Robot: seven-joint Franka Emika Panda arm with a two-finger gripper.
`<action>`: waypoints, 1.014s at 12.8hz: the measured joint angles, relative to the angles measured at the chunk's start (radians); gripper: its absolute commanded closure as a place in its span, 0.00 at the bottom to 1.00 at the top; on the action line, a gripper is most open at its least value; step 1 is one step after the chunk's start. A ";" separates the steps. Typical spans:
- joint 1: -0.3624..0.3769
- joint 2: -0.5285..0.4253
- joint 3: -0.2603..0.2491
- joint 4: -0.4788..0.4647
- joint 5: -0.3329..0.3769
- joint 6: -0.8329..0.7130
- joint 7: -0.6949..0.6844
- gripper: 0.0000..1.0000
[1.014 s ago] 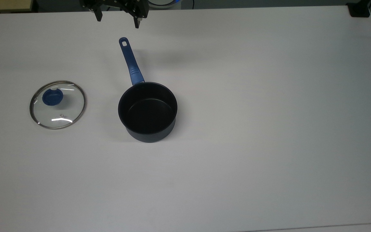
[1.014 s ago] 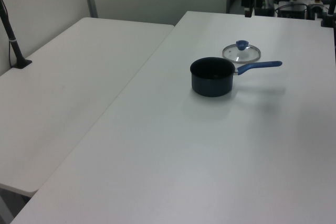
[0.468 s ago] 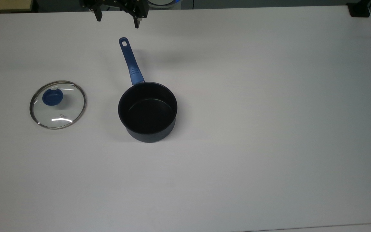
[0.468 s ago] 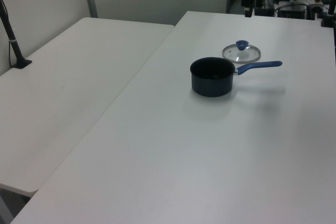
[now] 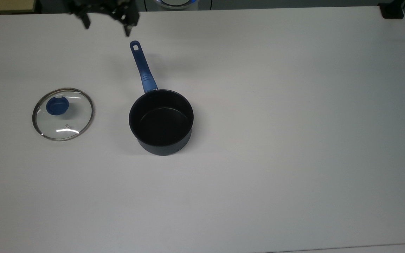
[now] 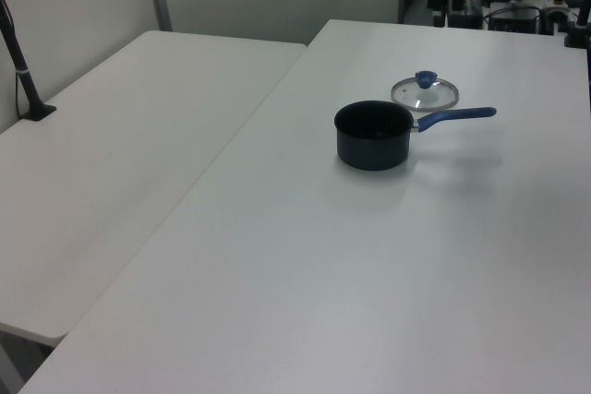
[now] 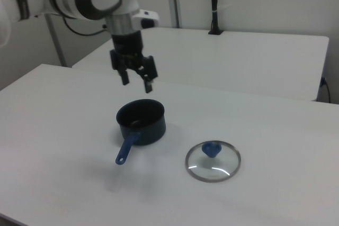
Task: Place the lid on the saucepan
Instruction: 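Move the gripper over the glass lid and lower onto the blue knob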
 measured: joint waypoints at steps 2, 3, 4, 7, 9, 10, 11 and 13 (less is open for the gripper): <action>-0.029 0.044 -0.019 -0.001 0.000 0.066 -0.037 0.00; -0.046 0.072 -0.029 -0.002 0.003 0.106 -0.069 0.00; -0.059 0.100 -0.045 -0.002 0.011 0.147 -0.100 0.00; -0.110 0.190 -0.070 -0.003 0.022 0.239 -0.190 0.00; -0.149 0.244 -0.070 -0.004 0.028 0.311 -0.237 0.00; -0.167 0.272 -0.071 -0.004 0.037 0.350 -0.262 0.00; -0.180 0.298 -0.070 -0.004 0.042 0.380 -0.275 0.01; -0.198 0.339 -0.071 -0.004 0.042 0.426 -0.278 0.01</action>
